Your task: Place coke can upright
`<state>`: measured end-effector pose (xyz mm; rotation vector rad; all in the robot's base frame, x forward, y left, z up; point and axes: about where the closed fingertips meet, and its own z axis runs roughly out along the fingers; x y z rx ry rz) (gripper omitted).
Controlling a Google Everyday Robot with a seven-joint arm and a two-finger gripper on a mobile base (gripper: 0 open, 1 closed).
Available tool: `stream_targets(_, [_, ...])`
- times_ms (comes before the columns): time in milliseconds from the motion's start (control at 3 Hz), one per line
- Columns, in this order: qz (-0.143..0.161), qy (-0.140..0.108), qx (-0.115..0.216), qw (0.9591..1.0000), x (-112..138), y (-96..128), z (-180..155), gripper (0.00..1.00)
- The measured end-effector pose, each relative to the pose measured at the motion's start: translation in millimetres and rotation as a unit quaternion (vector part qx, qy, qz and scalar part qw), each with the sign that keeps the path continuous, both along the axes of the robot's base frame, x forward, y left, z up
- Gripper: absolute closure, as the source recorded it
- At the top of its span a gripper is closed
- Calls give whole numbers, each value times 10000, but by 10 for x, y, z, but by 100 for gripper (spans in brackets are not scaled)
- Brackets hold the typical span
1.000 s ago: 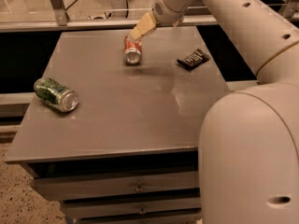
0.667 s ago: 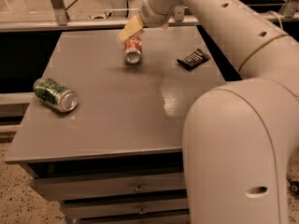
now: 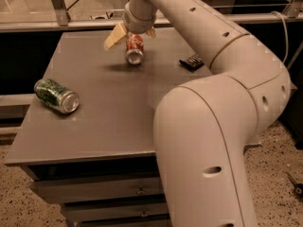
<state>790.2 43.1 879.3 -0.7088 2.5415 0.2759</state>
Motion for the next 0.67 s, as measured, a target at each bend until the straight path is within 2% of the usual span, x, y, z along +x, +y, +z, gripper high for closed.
stream_targets(333, [-4,71,-136,9999,44,153,-65,0])
stream_targets(667, [16,86,-469,9989,102,201,-173,0])
